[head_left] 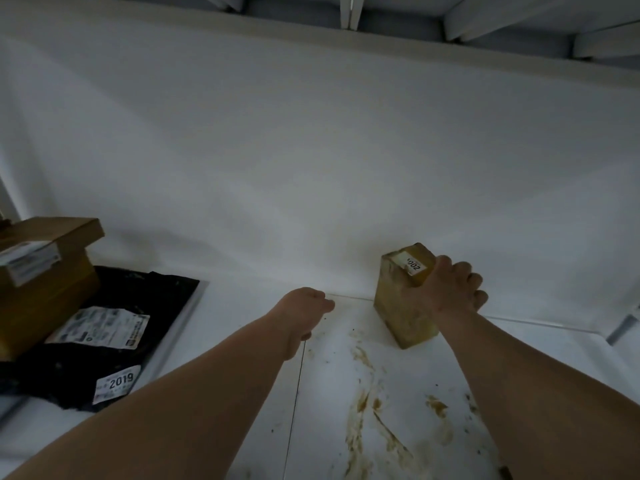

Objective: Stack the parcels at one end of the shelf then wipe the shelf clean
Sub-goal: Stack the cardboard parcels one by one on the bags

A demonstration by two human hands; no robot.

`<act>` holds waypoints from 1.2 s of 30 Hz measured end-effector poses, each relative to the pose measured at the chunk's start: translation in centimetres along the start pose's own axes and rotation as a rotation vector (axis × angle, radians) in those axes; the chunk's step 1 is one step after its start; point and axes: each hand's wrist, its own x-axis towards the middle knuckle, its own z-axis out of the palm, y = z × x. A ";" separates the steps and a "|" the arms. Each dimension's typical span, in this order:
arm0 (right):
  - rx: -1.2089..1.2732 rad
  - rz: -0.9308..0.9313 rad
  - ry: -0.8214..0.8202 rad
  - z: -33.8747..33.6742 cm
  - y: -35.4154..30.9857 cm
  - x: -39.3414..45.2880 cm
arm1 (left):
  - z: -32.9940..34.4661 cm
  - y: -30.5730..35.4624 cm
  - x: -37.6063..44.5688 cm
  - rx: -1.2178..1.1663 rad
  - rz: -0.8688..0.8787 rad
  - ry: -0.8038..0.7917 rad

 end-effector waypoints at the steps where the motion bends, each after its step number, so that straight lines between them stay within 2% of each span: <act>1: 0.027 0.025 -0.012 0.0 0.1 -0.1 | 0.0 -0.3 0.1 -0.008 -0.013 0.002; 7: 0.133 0.118 -0.036 -0.5 0.3 -1.8 | -0.1 -1.9 0.5 -0.051 -0.065 -0.031; 9: 0.175 0.061 -0.032 -0.5 -0.1 -3.2 | -0.5 -2.3 0.6 -0.106 -0.092 -0.030; 11: 0.260 -0.124 -0.029 -0.3 -1.0 -5.1 | -1.0 -2.6 0.6 -0.166 -0.113 -0.039; 14: 0.308 -0.450 0.075 0.5 -2.8 -8.6 | -2.4 -2.5 -0.2 -0.316 -0.158 -0.053; 18: 0.159 -0.763 0.284 1.4 -5.2 -12.6 | -5.7 -2.6 -1.6 -0.520 -0.195 -0.063; 21: 0.060 -0.925 0.393 2.2 -6.9 -15.1 | -8.5 -3.2 -2.7 -0.546 -0.205 -0.072; 23: 0.043 -1.009 0.379 2.9 -8.2 -16.4 | -10.4 -3.9 -3.4 -0.504 -0.223 -0.092; 25: 0.041 -1.056 0.271 3.2 -9.5 -17.7 | -12.1 -4.8 -4.0 -0.505 -0.255 -0.091; 28: 0.081 -1.052 0.074 3.2 -10.9 -19.5 | -14.3 -6.1 -4.8 -0.529 -0.229 -0.065; 30: 0.178 -0.976 0.029 3.2 -11.6 -20.2 | -15.4 -6.8 -5.3 -0.529 -0.172 -0.064; 33: 0.562 -0.644 -0.096 2.3 -13.2 -21.2 | -16.5 -7.3 -5.9 -0.584 -0.102 -0.076; 36: 1.001 -0.254 -0.527 1.1 -14.7 -22.2 | -17.3 -7.5 -6.1 -0.676 -0.050 -0.095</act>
